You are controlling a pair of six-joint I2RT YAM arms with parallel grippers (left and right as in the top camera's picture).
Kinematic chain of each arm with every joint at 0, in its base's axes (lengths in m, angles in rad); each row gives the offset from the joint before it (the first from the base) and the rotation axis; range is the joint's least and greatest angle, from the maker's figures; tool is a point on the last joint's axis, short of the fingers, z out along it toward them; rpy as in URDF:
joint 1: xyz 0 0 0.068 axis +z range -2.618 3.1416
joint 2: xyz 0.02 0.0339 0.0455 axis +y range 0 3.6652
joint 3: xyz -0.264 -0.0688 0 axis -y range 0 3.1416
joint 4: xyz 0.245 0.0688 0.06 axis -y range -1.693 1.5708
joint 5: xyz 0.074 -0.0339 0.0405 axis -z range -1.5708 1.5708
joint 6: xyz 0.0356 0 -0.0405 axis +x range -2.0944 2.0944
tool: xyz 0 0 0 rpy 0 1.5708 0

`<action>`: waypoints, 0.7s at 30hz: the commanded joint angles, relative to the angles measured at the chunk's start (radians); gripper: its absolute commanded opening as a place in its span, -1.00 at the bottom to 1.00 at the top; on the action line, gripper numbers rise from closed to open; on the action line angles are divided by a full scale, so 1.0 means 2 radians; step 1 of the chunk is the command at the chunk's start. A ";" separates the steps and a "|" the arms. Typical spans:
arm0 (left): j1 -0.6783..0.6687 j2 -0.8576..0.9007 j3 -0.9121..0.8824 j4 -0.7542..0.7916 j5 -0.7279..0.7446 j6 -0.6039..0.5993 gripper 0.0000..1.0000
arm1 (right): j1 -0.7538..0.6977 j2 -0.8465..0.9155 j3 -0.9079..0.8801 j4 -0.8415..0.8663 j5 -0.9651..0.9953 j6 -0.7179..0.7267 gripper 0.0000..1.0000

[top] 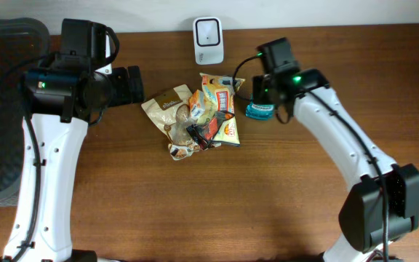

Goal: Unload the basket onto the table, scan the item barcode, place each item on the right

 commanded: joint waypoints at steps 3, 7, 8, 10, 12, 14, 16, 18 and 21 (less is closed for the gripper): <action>0.002 0.002 0.003 -0.002 -0.004 -0.005 0.98 | -0.059 -0.001 0.002 -0.023 -0.094 -0.091 -0.45; 0.002 0.002 0.003 -0.002 -0.004 -0.005 0.98 | -0.063 -0.001 0.002 -0.037 -0.093 -0.120 -0.44; 0.002 0.002 0.003 -0.002 -0.004 -0.005 0.98 | -0.062 -0.001 0.002 -0.036 -0.093 -0.120 -0.43; 0.002 0.002 0.003 -0.002 -0.004 -0.005 0.99 | -0.062 -0.001 0.002 -0.036 -0.093 -0.121 -0.44; 0.002 0.002 0.003 -0.002 -0.004 -0.005 0.98 | -0.062 -0.001 0.002 -0.036 -0.093 -0.125 -0.43; 0.002 0.002 0.003 -0.002 -0.004 -0.005 0.98 | -0.062 -0.001 0.002 -0.036 -0.093 -0.132 -0.44; 0.002 0.002 0.003 -0.002 -0.004 -0.005 0.98 | -0.062 -0.001 0.002 -0.036 -0.093 -0.132 -0.44; 0.002 0.002 0.003 -0.002 -0.004 -0.005 0.98 | -0.061 -0.001 0.002 -0.037 -0.093 -0.132 -0.43; 0.002 0.002 0.003 -0.002 -0.004 -0.005 0.98 | -0.056 -0.001 0.002 -0.040 -0.093 -0.127 -0.36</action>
